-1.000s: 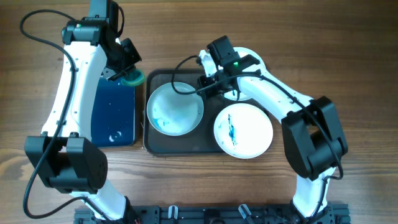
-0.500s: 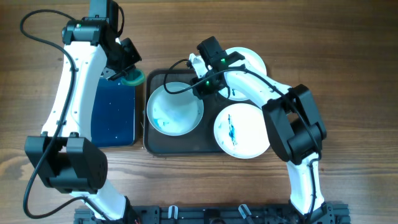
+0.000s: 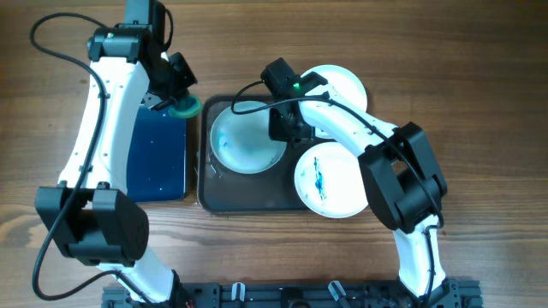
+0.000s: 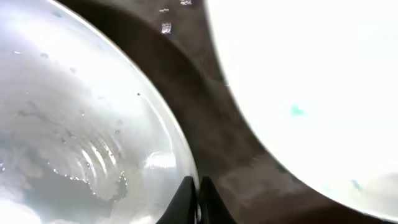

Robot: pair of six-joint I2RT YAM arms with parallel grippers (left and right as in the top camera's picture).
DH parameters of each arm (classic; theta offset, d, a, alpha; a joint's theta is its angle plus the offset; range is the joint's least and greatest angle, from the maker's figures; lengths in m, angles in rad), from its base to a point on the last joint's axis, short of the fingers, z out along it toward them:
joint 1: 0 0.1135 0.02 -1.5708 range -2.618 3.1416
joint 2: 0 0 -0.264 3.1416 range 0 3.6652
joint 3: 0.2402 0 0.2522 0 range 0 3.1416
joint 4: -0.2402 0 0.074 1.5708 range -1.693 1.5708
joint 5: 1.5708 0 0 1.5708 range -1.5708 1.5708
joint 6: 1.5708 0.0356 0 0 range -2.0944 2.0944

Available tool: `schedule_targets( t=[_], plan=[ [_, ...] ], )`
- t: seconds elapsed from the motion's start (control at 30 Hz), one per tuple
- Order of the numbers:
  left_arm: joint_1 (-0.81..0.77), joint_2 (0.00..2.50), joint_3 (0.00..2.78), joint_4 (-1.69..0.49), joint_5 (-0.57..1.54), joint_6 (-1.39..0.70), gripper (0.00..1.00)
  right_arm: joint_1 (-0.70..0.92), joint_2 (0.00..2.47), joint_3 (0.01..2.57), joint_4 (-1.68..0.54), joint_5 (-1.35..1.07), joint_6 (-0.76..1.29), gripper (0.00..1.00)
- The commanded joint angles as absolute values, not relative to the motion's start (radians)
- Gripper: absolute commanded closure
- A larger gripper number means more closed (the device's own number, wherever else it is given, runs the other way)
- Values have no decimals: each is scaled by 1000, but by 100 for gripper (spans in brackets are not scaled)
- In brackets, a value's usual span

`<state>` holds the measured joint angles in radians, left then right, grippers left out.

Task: Clean dirty plates on tray and stack at the side
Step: 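Scrub the left plate again with the sponge, right gripper holding the rim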

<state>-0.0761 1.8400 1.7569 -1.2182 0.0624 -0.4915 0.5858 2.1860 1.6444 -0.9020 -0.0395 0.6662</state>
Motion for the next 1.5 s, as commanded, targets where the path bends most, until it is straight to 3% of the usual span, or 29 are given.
schedule_targets(
  t=[0.0, 0.47, 0.6, 0.77, 1.13, 1.23, 1.37, 1.47],
  plan=[
    [-114, 1829, 1694, -1171, 81, -516, 96, 579, 2167, 1626, -895, 60, 766, 96],
    [-311, 1829, 1164, -586, 88, -524, 96, 577, 2169, 1626, -837, -27, 622, 96],
    [-323, 1830, 1059, -450, -33, -533, 96, 577, 2169, 1626, -834, -39, 602, 96],
    [-318, 1839, 1032, -418, -232, -532, 96, 577, 2169, 1615, -815, -47, 603, 96],
    [-318, 1948, 1032, -124, -260, -532, 96, 577, 2169, 1612, -813, -50, 598, 96],
    [-318, 1963, 1032, -100, -276, -531, 96, 577, 2169, 1612, -812, -50, 594, 96],
    [-325, 1935, 1032, -183, 1, -521, 96, 574, 2169, 1611, -794, -107, 577, 96],
    [-316, 1897, 1032, -348, 79, -520, 96, 556, 2169, 1565, -705, -267, 574, 96]
  ],
)
